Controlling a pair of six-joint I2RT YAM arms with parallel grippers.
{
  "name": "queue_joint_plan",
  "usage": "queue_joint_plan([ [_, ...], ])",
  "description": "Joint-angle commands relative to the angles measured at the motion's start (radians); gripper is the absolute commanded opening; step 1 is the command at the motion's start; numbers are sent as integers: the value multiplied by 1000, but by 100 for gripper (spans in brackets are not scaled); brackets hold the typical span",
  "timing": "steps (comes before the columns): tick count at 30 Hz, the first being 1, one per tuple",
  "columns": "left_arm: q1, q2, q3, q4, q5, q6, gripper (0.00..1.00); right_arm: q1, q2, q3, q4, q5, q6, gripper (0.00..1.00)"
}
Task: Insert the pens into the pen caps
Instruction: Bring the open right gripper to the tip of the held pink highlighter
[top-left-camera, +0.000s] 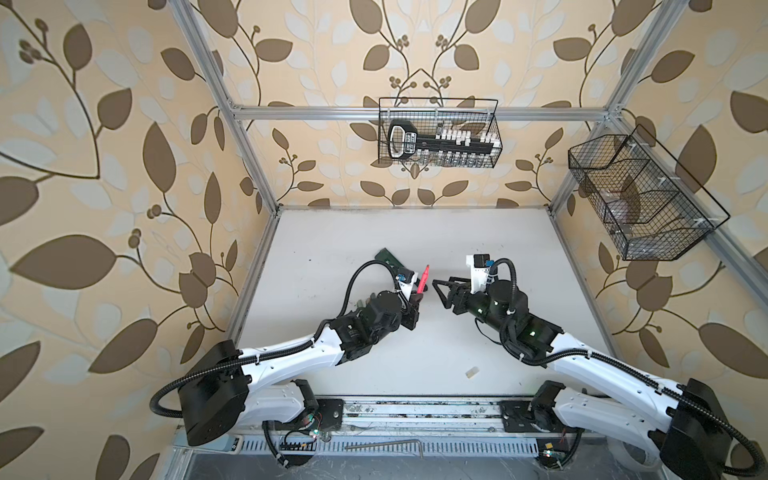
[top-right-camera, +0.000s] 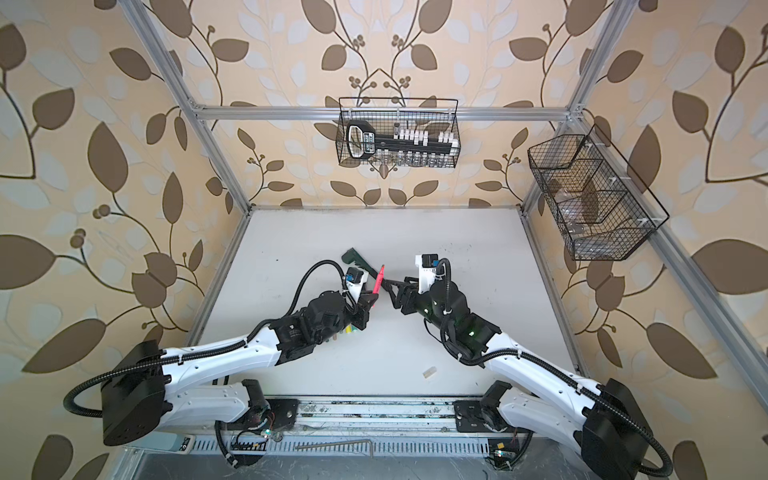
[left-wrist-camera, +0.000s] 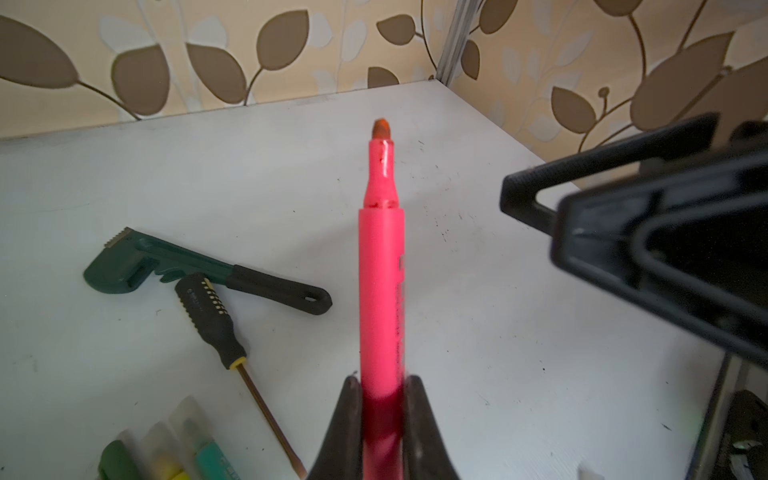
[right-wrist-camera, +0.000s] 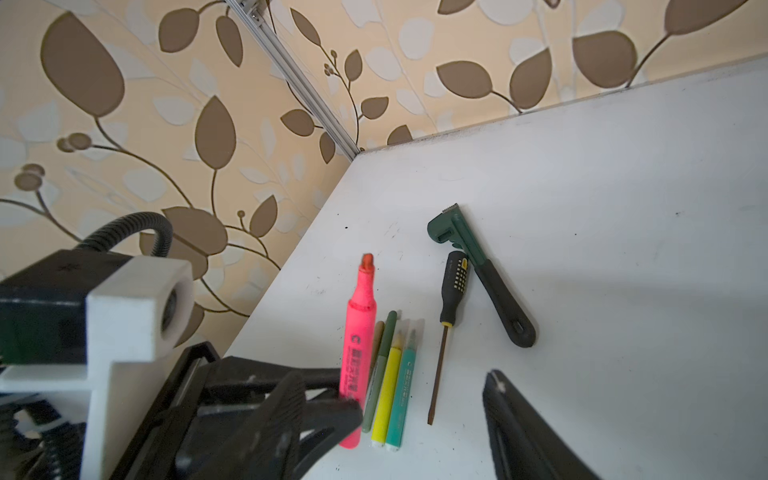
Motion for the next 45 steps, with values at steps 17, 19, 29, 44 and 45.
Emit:
queue_joint_plan([
  [17, -14, 35, 58, 53, 148, 33, 0, -1, 108, -8, 84, -82, 37, 53],
  [19, -16, 34, 55, 58, 147, 37, 0, -3, 117, -7, 84, -88, 43, 50],
  [29, -19, 27, 45, 79, 186, 48, 0, -22, 160, -7, 95, -128, 98, 20],
  [44, -19, 67, 93, 13, 139, 22, 31, 20, 178, -25, 175, -154, 113, 0],
  [45, -19, 66, 92, 13, 136, 21, 32, 23, 177, -27, 179, -154, 113, 0],
])
